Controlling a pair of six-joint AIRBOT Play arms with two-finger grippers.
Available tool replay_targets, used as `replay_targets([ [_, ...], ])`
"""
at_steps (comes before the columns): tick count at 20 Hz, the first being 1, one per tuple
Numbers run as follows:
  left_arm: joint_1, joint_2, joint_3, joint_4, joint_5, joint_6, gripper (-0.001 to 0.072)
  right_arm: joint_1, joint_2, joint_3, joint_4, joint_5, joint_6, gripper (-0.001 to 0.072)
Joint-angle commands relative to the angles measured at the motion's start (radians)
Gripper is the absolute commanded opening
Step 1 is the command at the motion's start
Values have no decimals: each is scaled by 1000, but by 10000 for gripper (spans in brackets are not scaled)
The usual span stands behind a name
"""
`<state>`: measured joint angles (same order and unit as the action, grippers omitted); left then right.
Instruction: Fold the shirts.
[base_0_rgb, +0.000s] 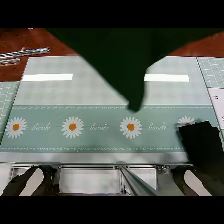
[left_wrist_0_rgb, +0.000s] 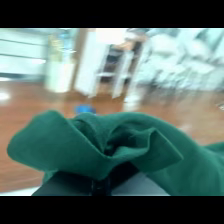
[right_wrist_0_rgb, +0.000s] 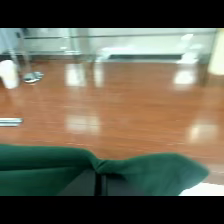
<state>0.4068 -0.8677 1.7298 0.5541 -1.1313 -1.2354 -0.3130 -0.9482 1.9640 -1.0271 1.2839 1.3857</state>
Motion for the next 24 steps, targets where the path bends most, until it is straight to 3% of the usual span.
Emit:
replay_targets([
  [1, 29, 131, -20, 211, -167, -39, 23, -10, 122, -4, -96, 133, 25, 24],
  [5, 29, 314, -289, 424, -198, -138, 23, -10, 246, -175, -113, 200, 47, 24],
  [8, 3, 397, -570, 429, -197, -159, 23, -10, 338, -409, -108, 226, 63, 24],
  [12, -78, 344, -872, 407, -140, -164, 23, -8, 385, -737, -58, 257, 66, 24],
  [17, -132, 64, -985, 406, 92, -164, 23, -7, 282, -1083, 35, 48, -32, 24],
  [20, -156, -196, -944, 336, 186, -104, 24, -7, 66, -1111, 103, -97, -104, 24],
  [24, -176, -509, -803, 198, 188, -63, 24, -7, -250, -1096, 252, -294, -171, 24],
])
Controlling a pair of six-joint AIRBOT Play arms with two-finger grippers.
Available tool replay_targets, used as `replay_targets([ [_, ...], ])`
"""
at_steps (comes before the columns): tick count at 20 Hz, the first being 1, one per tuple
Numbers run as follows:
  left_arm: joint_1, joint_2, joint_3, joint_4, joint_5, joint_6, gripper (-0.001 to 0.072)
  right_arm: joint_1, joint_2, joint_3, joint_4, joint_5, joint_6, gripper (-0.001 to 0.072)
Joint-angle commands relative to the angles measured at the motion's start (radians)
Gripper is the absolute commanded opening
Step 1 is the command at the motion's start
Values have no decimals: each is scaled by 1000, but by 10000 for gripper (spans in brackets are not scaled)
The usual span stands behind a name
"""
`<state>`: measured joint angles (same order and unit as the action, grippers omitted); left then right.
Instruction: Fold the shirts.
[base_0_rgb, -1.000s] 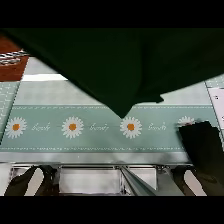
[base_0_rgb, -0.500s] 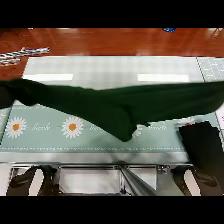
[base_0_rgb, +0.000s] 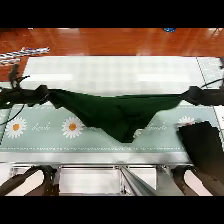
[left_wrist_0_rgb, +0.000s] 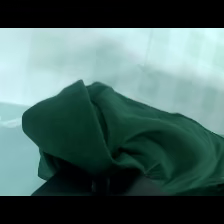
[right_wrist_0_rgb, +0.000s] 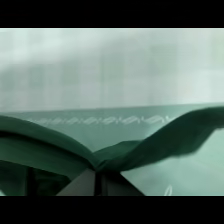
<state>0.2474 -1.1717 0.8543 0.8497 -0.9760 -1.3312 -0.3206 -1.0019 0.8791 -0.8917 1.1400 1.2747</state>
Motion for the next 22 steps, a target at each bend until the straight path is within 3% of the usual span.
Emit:
replay_targets([
  [1, -21, -254, 108, -125, 34, 34, 24, 0, -262, 6, 148, -163, -69, 24],
  [2, -26, -298, 144, -154, 34, 33, 43, 0, -323, 31, 171, -165, -77, 24],
  [3, -33, -330, 174, -168, 29, 32, 226, 0, -381, 62, 188, -164, -76, 24],
  [4, -38, -352, 201, -167, -10, 14, 500, 0, -428, 93, 206, -161, -76, 24],
  [5, -33, -375, 240, -148, -60, 9, 511, 0, -465, 124, 219, -156, -75, 24],
  [8, 26, -398, 386, 0, -241, -127, 510, 0, -504, 189, 227, -121, -72, 24],
  [11, 74, -330, 451, 37, -356, -117, 509, 0, -504, 215, 226, -89, -74, 24],
  [15, -13, -122, 330, 27, -276, -95, 509, 0, -504, 216, 229, -91, -74, 25],
  [18, -182, 15, 135, 14, -254, -96, 509, 0, -504, 216, 229, -89, -73, 25],
  [22, -431, 41, -91, -42, -191, -141, 508, 0, -504, 216, 230, -63, -74, 25],
])
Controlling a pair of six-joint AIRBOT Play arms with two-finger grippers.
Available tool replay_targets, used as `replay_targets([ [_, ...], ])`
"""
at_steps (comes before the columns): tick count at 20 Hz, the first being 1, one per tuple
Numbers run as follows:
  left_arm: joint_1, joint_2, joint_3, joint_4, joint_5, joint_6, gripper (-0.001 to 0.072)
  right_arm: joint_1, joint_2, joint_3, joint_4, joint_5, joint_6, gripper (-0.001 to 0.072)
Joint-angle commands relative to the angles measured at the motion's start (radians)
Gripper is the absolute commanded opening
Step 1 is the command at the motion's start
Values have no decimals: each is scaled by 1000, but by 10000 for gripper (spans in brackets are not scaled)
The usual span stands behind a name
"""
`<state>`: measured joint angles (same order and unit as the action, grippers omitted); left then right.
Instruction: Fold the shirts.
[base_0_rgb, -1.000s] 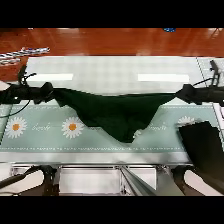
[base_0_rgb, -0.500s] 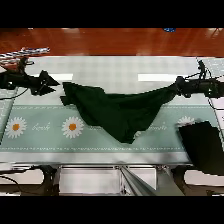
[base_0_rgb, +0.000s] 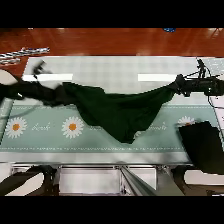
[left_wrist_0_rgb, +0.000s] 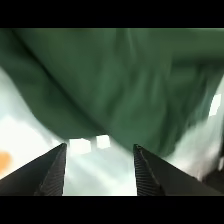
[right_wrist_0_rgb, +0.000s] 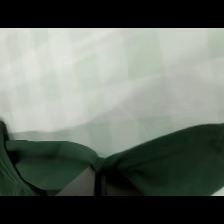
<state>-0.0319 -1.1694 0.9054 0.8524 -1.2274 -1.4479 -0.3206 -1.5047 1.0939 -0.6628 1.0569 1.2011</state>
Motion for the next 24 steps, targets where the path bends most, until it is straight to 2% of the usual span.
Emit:
replay_targets([
  [1, -203, 37, -181, -83, 109, -42, 509, 0, -1, 1, 1, 29, -2, 25],
  [4, -346, -2, -239, -196, 232, -50, 509, 0, -1, 1, -1, 45, -3, 25],
  [10, -552, -184, -235, -401, 365, -48, 509, 0, -1, 1, -2, 48, -10, 25],
  [13, -595, -239, -235, -478, 369, 0, 508, 0, -1, 1, -2, 48, -12, 25],
  [17, -616, -264, -233, -497, 480, 0, 503, 0, -1, 1, -2, 48, -18, 25],
  [18, -618, -264, -229, -505, 504, 0, 475, 0, -1, 1, -2, 48, -18, 25],
  [20, -618, -264, -215, -515, 528, 13, 31, 0, -1, 1, -2, 55, -18, 25],
  [24, -550, -245, -60, -539, 427, 148, 24, 0, 29, 9, -1, 111, -50, 24],
])
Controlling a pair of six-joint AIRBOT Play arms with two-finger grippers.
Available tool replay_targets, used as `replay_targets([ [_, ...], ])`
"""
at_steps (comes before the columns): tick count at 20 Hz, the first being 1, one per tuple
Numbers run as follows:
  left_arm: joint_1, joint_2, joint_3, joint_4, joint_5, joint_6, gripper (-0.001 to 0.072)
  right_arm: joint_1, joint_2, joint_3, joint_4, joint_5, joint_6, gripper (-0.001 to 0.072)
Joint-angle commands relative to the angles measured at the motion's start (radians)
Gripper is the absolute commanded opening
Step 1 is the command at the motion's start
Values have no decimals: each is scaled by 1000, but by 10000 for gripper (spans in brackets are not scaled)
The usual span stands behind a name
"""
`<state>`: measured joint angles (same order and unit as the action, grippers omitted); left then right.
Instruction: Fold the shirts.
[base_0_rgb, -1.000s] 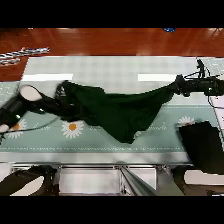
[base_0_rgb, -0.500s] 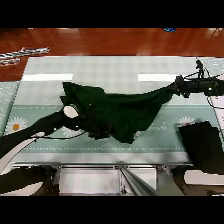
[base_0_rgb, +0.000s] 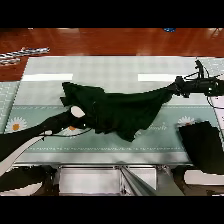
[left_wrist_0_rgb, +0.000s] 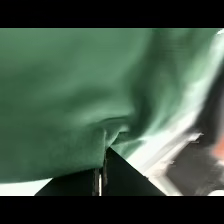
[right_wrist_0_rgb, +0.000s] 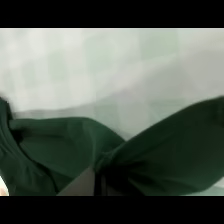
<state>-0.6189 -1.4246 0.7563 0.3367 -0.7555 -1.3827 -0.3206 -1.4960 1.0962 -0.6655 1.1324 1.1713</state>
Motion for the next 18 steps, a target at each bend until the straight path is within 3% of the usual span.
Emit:
replay_targets([
  [1, 75, 31, 157, -24, -74, 106, 24, 0, 46, 26, 1, 42, -20, 24],
  [10, 559, 225, 870, -23, -254, 90, 23, 0, 334, 583, -33, 134, 93, 24],
  [18, 895, 431, 1183, -20, -454, 61, 23, 0, 668, 745, -209, 144, 146, 24],
])
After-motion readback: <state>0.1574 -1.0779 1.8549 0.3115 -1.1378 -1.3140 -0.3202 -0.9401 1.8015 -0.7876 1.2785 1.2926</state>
